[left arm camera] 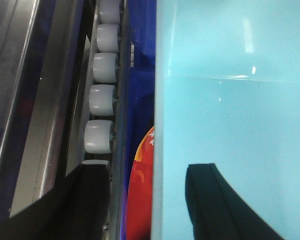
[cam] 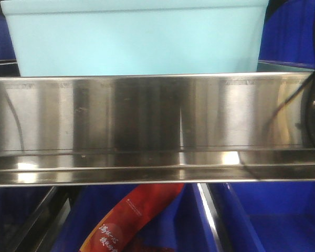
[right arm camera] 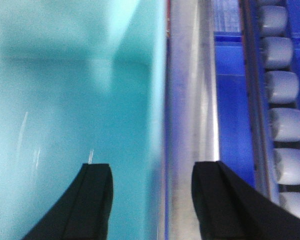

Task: Fetch blue bin and place on conveyor start
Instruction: 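Lift the teal bin with both grippers off the roller shelf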

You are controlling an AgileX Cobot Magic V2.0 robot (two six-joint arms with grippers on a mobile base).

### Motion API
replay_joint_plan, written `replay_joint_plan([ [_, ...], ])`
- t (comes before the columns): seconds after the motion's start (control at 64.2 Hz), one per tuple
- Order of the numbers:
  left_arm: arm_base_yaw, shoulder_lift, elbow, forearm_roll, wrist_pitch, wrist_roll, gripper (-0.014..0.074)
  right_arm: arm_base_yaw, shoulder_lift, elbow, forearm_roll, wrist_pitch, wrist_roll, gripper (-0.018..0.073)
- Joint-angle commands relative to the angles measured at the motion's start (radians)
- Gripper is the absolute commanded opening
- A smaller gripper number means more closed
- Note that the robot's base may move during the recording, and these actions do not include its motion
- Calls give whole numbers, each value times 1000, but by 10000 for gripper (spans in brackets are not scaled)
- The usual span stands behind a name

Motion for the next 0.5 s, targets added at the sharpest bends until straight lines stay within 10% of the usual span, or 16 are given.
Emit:
replay_joint_plan([
  [0.0,2,0,-7,-3,-3,1,277,0,0,-10,-5,-5,-9,265],
  [0.483,2,8,-7,9,-1,1,277,0,0,-10,-5,-29,-9,265],
])
